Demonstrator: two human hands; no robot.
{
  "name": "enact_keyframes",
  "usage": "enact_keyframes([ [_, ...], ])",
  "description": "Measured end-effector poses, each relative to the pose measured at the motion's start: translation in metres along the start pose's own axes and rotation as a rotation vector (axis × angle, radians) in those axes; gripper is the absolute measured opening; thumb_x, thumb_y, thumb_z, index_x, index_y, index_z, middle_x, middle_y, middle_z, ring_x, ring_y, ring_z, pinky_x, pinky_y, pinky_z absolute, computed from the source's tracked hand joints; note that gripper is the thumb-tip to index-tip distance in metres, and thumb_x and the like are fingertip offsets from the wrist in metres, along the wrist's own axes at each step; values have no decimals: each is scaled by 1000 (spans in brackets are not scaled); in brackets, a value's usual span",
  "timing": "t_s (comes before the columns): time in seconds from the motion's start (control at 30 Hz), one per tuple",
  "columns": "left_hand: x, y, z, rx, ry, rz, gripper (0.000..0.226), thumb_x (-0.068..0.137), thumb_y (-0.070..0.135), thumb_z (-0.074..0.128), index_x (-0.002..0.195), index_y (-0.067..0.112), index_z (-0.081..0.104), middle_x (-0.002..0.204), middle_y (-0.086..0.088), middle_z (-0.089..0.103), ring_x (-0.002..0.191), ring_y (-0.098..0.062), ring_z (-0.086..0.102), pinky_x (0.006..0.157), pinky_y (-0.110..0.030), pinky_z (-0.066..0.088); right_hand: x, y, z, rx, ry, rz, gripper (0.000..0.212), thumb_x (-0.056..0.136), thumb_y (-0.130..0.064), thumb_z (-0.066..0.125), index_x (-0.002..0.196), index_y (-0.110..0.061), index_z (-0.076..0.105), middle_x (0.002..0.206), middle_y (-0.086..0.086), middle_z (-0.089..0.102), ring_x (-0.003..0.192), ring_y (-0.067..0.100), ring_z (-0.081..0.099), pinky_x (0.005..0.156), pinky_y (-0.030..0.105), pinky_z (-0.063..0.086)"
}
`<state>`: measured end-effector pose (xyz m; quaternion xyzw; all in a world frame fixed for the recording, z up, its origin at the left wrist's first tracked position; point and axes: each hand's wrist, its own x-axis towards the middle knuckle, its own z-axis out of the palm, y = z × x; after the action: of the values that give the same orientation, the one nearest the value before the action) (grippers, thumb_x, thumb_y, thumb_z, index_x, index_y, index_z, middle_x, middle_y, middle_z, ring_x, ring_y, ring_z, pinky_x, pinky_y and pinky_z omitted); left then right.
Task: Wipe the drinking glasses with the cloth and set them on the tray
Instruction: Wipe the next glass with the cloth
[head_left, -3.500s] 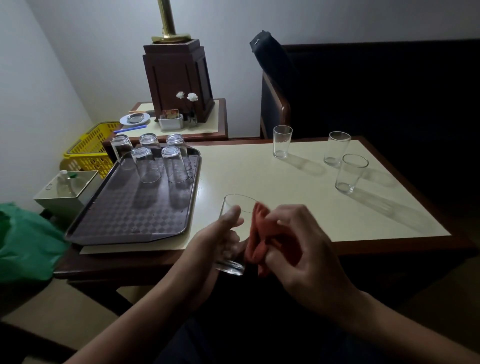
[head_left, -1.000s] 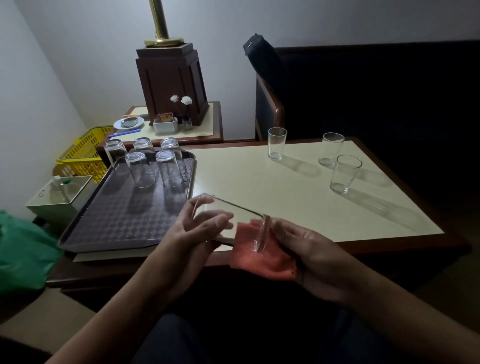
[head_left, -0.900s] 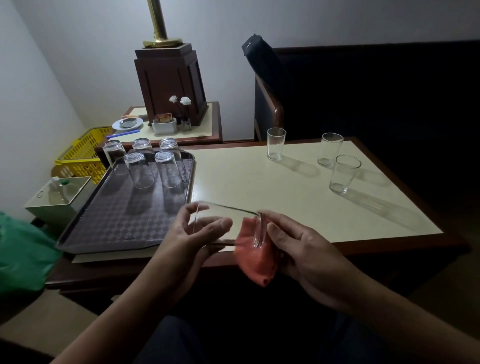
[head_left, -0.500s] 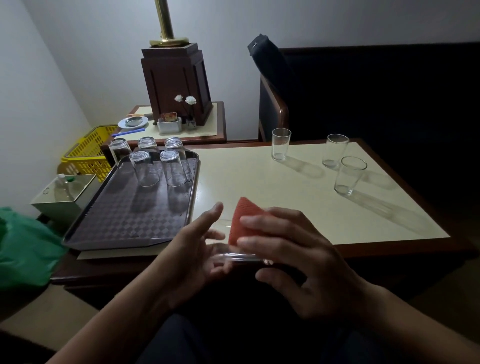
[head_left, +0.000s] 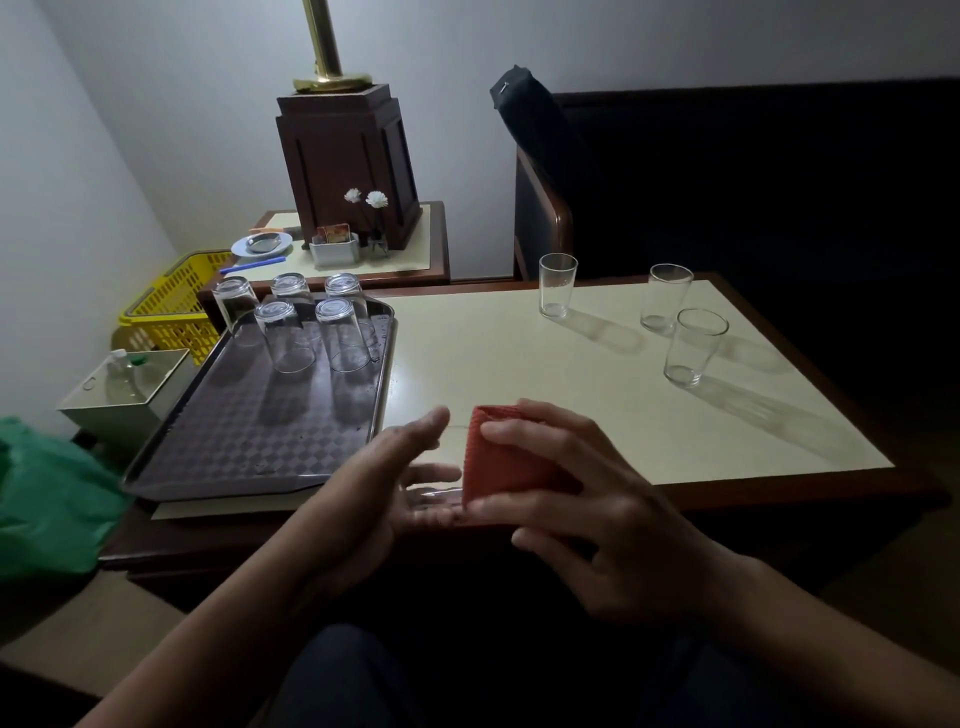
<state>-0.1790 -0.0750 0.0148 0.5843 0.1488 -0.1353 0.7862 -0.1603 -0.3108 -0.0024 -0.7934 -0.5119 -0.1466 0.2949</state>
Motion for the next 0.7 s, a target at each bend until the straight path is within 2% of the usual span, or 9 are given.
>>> enact_keyframes([
  [0.07,1,2,-4,-9,-22,-34,63,76,49,75,118,7,55,107,-24,64,78,-30,67,62,-33,56,-2,0,6,-14,-80,3,44,96,-16,75,139,-24,70,169,7,34,161,36,19,125,54,35],
  [0.13,1,3,-8,-7,-51,35,51,75,39,79,112,11,55,106,-24,62,77,-31,66,61,-33,57,0,-2,7,93,-35,98,44,102,-13,65,145,-26,65,172,2,28,161,30,22,124,50,38],
  [0.2,-1,3,-12,32,-114,152,48,70,24,88,107,15,58,112,-24,61,79,-34,65,67,-38,60,2,-2,4,316,6,262,50,105,-8,60,151,-29,58,168,-7,35,155,22,35,120,43,44],
  [0.33,-8,3,-13,385,-219,425,57,71,10,91,119,11,60,125,-16,62,96,-36,65,83,-49,56,6,3,-13,745,14,637,72,90,-8,82,145,-49,58,141,-9,63,121,17,68,98,32,58],
  [0.4,-13,4,-11,447,-286,489,58,73,3,89,124,9,60,125,-16,60,101,-41,63,83,-53,55,8,5,-17,1036,-41,786,60,85,-19,86,136,-44,66,142,8,63,125,32,68,105,48,59],
  [0.5,-16,2,-3,461,-272,540,55,76,4,87,124,10,61,127,-14,62,102,-47,62,84,-56,56,8,8,-8,1350,-60,903,44,94,-36,70,137,-29,67,142,31,57,127,49,62,108,71,48],
  [0.57,-12,0,4,309,-141,427,47,80,19,81,120,9,60,120,-15,65,79,-40,64,71,-47,59,8,2,-2,1140,27,803,42,98,-44,63,138,-34,64,137,30,60,118,40,68,102,65,55],
  [0.63,-6,-3,9,96,-35,201,59,79,39,76,123,4,57,107,-19,64,62,-29,60,53,-32,54,5,-8,2,574,84,482,45,98,-43,68,143,-39,61,141,8,61,123,23,66,101,43,59],
  [0.7,-3,-7,9,-43,0,-17,72,79,52,76,127,2,54,97,-21,62,58,-23,56,47,-26,50,2,-7,7,35,92,100,46,99,-33,74,144,-28,65,150,6,51,138,22,54,110,35,52],
])
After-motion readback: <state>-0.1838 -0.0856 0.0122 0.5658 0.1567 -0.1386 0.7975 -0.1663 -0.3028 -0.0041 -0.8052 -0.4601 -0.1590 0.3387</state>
